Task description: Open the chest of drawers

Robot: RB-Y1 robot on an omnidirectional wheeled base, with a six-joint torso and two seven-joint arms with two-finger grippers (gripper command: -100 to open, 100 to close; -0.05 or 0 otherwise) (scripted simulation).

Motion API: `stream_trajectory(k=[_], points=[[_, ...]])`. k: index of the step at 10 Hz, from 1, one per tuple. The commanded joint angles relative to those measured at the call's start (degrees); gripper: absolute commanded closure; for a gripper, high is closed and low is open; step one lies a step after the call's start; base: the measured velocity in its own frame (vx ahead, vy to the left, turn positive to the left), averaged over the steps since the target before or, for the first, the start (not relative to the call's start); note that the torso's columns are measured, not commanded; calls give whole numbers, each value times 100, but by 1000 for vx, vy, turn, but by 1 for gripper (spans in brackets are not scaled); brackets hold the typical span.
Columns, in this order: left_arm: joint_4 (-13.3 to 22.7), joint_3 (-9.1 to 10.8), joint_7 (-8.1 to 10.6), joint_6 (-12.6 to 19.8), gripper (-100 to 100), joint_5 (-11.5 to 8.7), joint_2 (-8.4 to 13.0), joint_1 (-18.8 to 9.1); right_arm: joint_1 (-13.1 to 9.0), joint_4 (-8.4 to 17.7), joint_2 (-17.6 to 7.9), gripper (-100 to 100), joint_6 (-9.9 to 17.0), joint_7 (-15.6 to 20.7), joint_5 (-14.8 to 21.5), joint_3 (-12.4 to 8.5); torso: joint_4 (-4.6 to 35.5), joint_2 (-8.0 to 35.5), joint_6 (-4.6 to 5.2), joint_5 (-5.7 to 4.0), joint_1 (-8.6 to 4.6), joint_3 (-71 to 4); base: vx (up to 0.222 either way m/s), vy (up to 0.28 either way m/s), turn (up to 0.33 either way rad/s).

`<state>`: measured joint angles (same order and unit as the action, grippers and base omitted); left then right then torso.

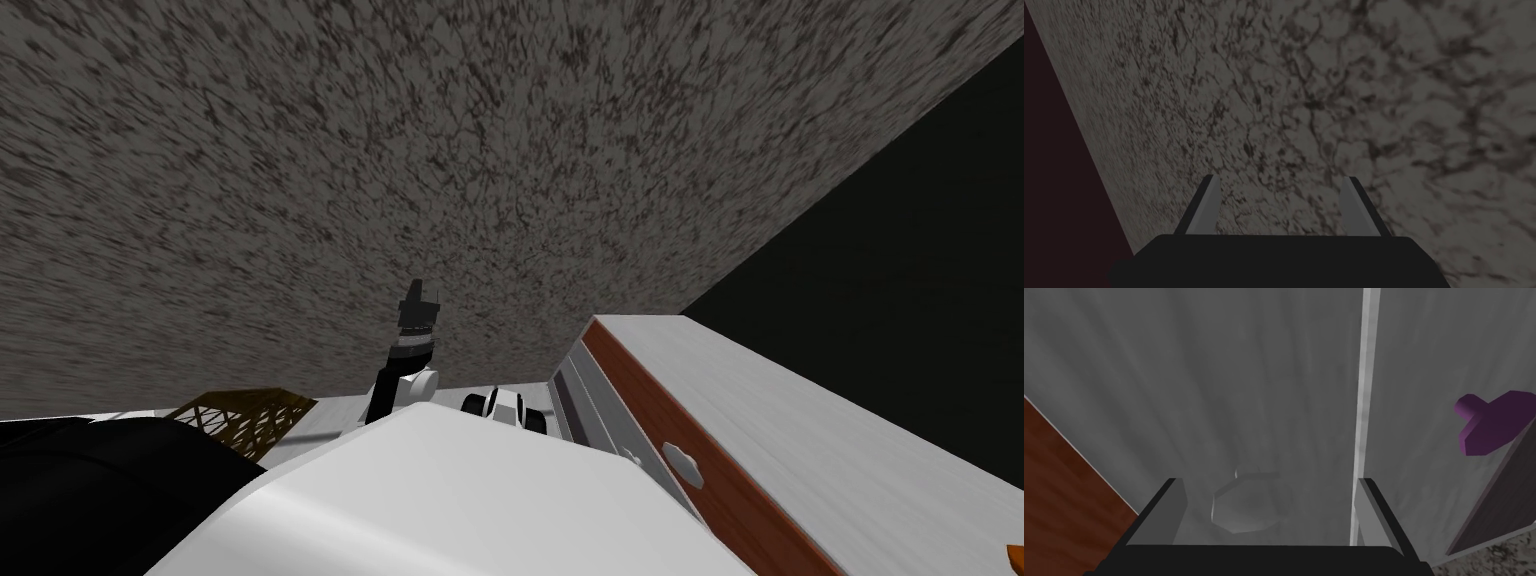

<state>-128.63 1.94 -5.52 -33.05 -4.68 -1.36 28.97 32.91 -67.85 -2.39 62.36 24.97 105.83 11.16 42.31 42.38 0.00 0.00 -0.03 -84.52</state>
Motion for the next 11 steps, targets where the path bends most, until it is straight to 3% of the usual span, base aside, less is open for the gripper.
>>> stream_trajectory(k=[1, 2, 3, 6, 7, 8, 10, 11], points=[[0, 0, 0, 0, 0, 0, 0, 0, -363, 439, -420, -100, -202, -231, -368, 39, 1, 2, -1, 2, 11, 2, -21, 111, 7], [0, -1, 0, 0, 0, 0, -1, -1, -529, 598, -607, -100, -302, -347, -542, 58, 1, 1, 0, 6, 27, 1, -61, 148, 4], [0, -2, 0, 0, 0, 0, -2, -1, -545, 659, -705, -100, -302, -347, -553, 58, 1, 5, -1, 7, 28, 4, -35, 126, -3], [0, -1, 0, 0, 0, 0, -1, -1, -1079, 1257, -1306, -100, -605, -693, -1084, 116, -7, -21, -5, -16, -8, -7, -28, 142, -2], [0, -2, 0, 0, 0, 0, -2, -1, -1090, 1317, -1410, -100, -605, -693, -1105, 116, -7, -27, -15, -23, -7, -5, -23, 121, 6], [0, -1, 0, 0, 0, 0, -1, -1, -1272, 1467, -1625, -100, -706, -809, -1289, 135, -6, -25, -10, -16, -23, -10, -16, 87, 1], [0, 0, 0, 0, 0, 0, 0, 0, -1272, 1537, -1645, -100, -706, -809, -1289, 135, 0, -26, -18, -8, -16, -11, -9, 39, 5], [0, 0, 0, 0, 0, 0, 0, 0, -1454, 1694, -1880, -100, -806, -924, -1473, 154, -3, -24, -12, -10, -19, -9, -26, 56, 10]])
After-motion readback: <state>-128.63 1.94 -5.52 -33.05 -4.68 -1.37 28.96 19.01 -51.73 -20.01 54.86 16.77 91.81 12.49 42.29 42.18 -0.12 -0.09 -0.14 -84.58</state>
